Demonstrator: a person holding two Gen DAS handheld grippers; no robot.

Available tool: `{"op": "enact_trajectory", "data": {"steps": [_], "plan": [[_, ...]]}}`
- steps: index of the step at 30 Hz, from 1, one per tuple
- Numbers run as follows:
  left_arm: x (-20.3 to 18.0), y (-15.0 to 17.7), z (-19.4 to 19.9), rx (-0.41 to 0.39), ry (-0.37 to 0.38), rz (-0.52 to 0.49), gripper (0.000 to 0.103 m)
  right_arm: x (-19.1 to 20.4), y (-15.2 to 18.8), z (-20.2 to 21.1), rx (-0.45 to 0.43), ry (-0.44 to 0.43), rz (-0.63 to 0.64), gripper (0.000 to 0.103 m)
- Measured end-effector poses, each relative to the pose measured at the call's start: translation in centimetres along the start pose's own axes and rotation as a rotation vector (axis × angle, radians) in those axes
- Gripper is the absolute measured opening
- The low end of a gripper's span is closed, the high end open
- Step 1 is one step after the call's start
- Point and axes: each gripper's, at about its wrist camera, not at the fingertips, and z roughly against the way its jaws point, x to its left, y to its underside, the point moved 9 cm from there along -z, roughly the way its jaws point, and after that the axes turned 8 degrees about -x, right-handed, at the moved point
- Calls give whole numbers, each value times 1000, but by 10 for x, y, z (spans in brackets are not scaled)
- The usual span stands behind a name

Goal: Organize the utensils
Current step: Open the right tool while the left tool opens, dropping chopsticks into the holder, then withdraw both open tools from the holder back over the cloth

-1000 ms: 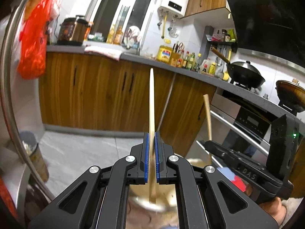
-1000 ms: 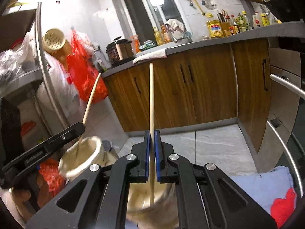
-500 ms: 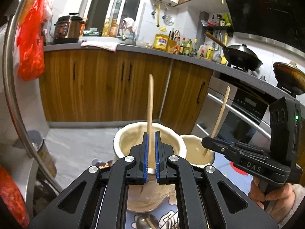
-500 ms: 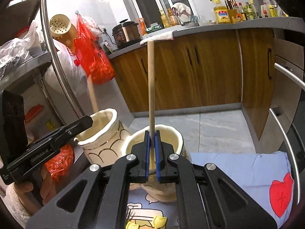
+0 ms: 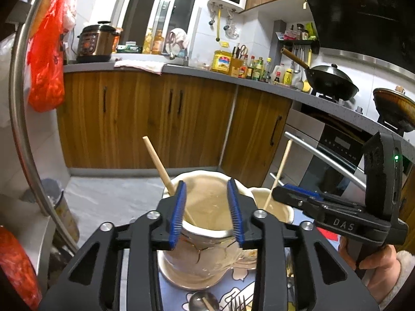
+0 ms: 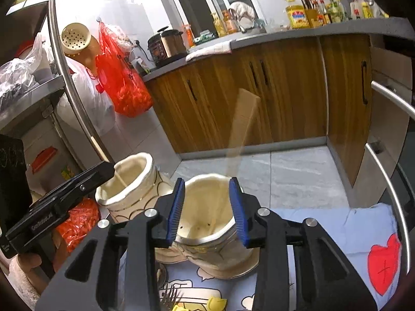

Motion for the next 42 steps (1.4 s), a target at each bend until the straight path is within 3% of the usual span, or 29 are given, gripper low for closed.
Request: {"op": "enact_trajectory", "data": {"steps": [4, 7, 15, 21, 32, 35, 39, 42], "plan": [[3, -1, 10, 5, -15, -2, 47, 1, -4, 10, -11, 19, -7, 39], [1, -4, 24, 1, -30, -9, 54, 5, -6, 24, -23, 31, -9, 46], [-11, -4, 74, -23, -82, -51, 78, 17, -3, 80, -73, 60, -5, 81], [-23, 7, 107, -27, -145, -101, 94, 22, 14, 119, -100, 71, 3, 98], [-36, 28, 129, 19, -254, -160, 98, 4, 48, 135, -51, 183, 44, 98], [-31, 37, 130, 58, -253, -119, 98, -5, 55, 134, -36, 236, 49, 98], [-18, 45, 131, 31, -284, -85, 98, -19, 59, 137, -64, 308, 83, 98], [-3, 56, 128, 22, -324, -57, 98, -26, 65, 137, -60, 290, 96, 98]]}}
